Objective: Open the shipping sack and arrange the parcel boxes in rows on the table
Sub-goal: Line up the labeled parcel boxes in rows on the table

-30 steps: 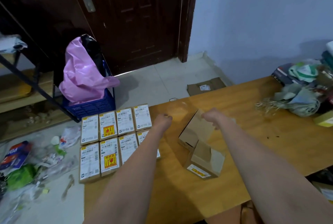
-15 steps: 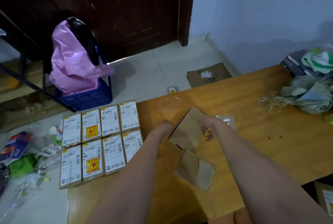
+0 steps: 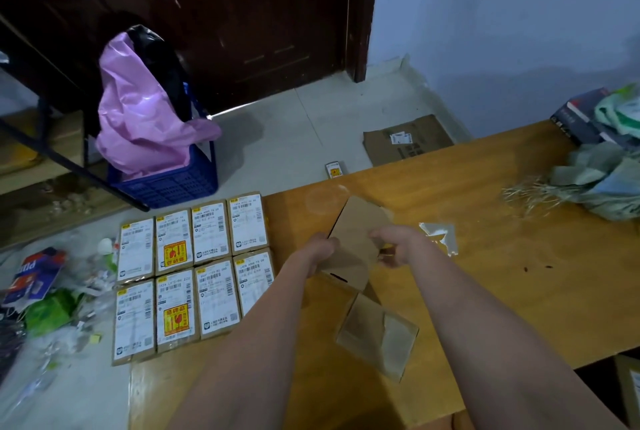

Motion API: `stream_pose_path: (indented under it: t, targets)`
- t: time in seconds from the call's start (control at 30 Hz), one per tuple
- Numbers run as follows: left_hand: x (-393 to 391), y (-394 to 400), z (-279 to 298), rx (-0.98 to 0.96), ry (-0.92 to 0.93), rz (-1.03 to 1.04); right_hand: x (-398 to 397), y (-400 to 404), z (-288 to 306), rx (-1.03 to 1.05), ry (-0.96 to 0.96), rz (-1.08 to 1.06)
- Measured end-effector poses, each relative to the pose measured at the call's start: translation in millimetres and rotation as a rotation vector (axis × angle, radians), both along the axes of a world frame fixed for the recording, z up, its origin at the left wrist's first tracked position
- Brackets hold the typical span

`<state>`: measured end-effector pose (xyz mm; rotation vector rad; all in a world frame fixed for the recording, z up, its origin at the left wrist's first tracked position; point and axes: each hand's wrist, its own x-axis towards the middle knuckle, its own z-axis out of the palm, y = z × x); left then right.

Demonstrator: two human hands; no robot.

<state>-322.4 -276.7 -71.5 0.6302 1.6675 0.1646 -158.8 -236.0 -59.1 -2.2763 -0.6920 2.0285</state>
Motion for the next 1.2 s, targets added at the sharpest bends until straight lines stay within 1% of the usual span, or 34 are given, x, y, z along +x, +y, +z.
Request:
stream_pose_path:
  t: [0.1,0.2,0.37,0.43,0.5,0.57,0.63,0.7,0.77,0.83,0.9,1.0,1.1,1.13,1.2]
  targets:
    - [-7.8,1.1,8.4,0.063,-0.041,0.098,-4.1,2.5,4.4,0.002,0.046,-0.020]
    - [-19.0,0.7,19.1,0.110,-0.073,0.210,-10.0,5.7,8.4,0.012,0.076,0.028]
    - [-42.2,-6.3,26.9,0.228,-0.126,0.290,-30.1,2.5,24.0,0.062,0.213,-0.012]
    - [-54.5,-10.9,32.0,0.256,-0.159,0.299,-37.1,-0.1,29.3,0.100,0.248,-0.038]
    - [-67.1,-14.7,38.1,0.290,-0.171,0.252,-41.1,-1.2,34.2,0.162,0.294,-0.063]
    - [-79.5,-17.0,41.2,0.349,-0.121,0.181,-44.9,-0.9,41.2,0.217,0.371,-0.060]
    - [-88.9,-20.4,46.2,0.427,-0.071,0.201,-47.5,1.8,45.6,0.242,0.430,-0.088]
    - [-96.5,-25.4,51.1,0.532,-0.079,0.284,-50.5,1.8,53.9,0.198,0.509,-0.192]
    - [-104.0,-29.2,50.0,0.638,-0.051,0.333,-54.2,0.3,62.3,0.145,0.552,-0.212]
    - [-112.0,-31.5,45.7,0.716,-0.017,0.343,-59.6,-3.3,72.0,0.114,0.524,-0.146]
    - [-118.0,-34.6,45.6,0.759,-0.055,0.358,-66.0,-8.4,77.0,0.107,0.499,-0.065]
    - [-122.3,-40.6,48.9,0.725,-0.114,0.392,-78.5,-18.8,86.1,0.128,0.454,0.064]
    - [-123.9,-50.0,58.7,0.596,-0.239,0.595,-88.6,-22.3,82.6,0.226,0.472,0.033]
    - [-123.8,-53.5,63.4,0.539,-0.269,0.620,-91.2,-26.2,86.2,0.238,0.497,0.016]
    - [-124.4,-58.1,63.9,0.451,-0.241,0.539,-94.1,-29.4,86.8,0.266,0.485,0.015]
